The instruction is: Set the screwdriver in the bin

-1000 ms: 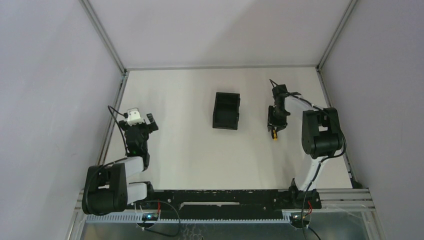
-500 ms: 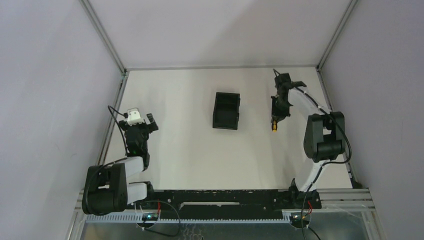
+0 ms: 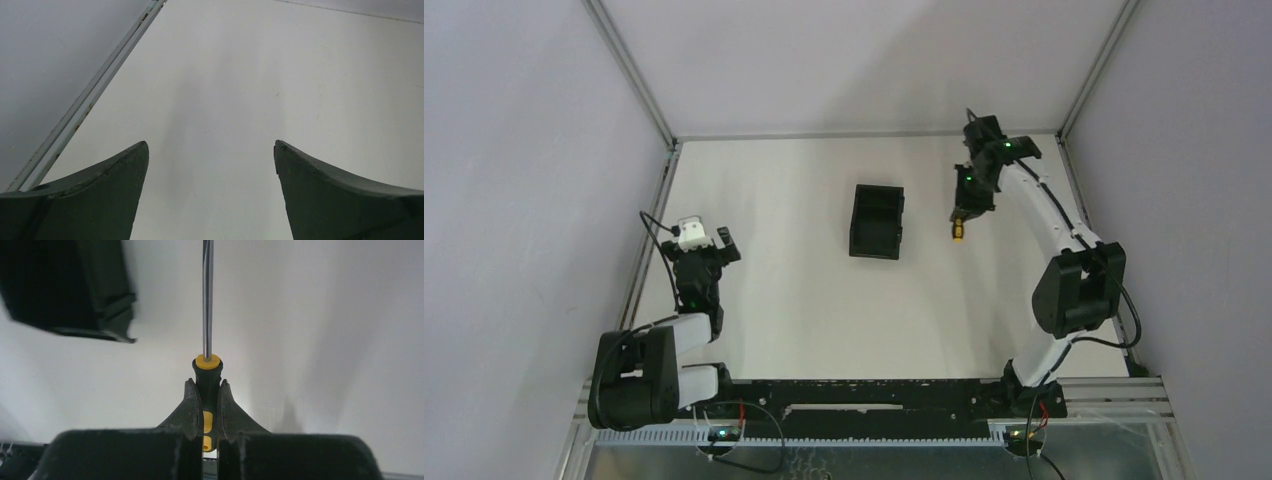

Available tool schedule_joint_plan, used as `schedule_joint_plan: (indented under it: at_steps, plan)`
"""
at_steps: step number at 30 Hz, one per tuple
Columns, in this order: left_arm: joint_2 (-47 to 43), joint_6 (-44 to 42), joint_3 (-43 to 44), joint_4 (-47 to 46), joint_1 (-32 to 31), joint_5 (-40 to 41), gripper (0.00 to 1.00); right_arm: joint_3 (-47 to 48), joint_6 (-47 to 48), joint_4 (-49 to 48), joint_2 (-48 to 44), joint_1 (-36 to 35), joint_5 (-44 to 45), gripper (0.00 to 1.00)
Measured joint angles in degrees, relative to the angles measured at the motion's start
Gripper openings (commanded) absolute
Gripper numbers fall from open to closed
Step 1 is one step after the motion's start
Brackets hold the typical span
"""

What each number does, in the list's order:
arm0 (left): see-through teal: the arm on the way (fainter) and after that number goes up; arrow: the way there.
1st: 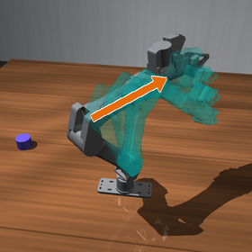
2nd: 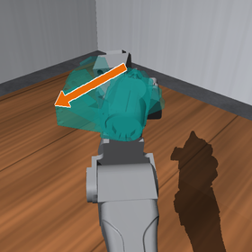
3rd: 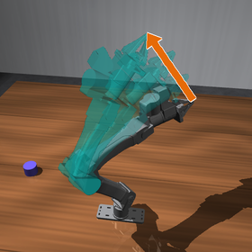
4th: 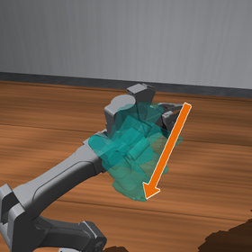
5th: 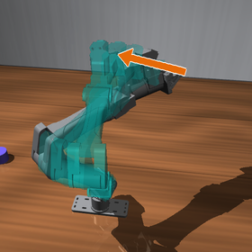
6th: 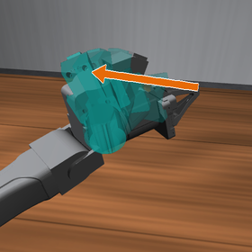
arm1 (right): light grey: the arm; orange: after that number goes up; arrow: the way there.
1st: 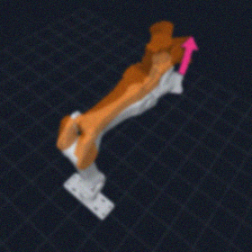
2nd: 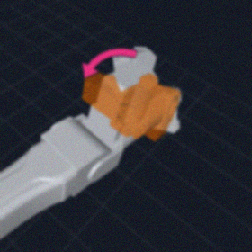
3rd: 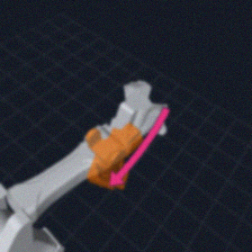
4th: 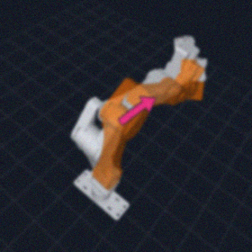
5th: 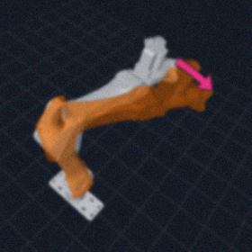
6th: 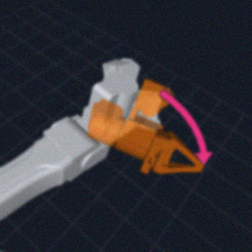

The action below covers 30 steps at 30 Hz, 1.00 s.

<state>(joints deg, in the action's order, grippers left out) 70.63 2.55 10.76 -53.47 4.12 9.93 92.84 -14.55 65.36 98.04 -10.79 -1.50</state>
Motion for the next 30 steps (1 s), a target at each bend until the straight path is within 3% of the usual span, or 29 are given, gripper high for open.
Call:
schedule_joint_plan:
  at_steps: [4, 13, 27, 30]
  plan:
    - [0.00, 0.00, 0.00, 0.00, 0.00, -0.02, 1.00, 3.89, -3.02, -2.40, 2.43, -7.58, -1.95, 0.00]
    - [0.00, 0.00, 0.00, 0.00, 0.00, 0.00, 1.00, 22.95, -4.87, -5.97, 16.90, -23.98, -2.25, 0.00]
    - [0.00, 0.00, 0.00, 0.00, 0.00, -0.02, 1.00, 22.32, 2.45, -7.80, 24.87, -24.22, 6.21, 0.01]
    - [0.00, 0.00, 0.00, 0.00, 0.00, -0.02, 1.00, 21.53, 3.13, -9.51, 27.58, -24.06, 7.80, 0.18]
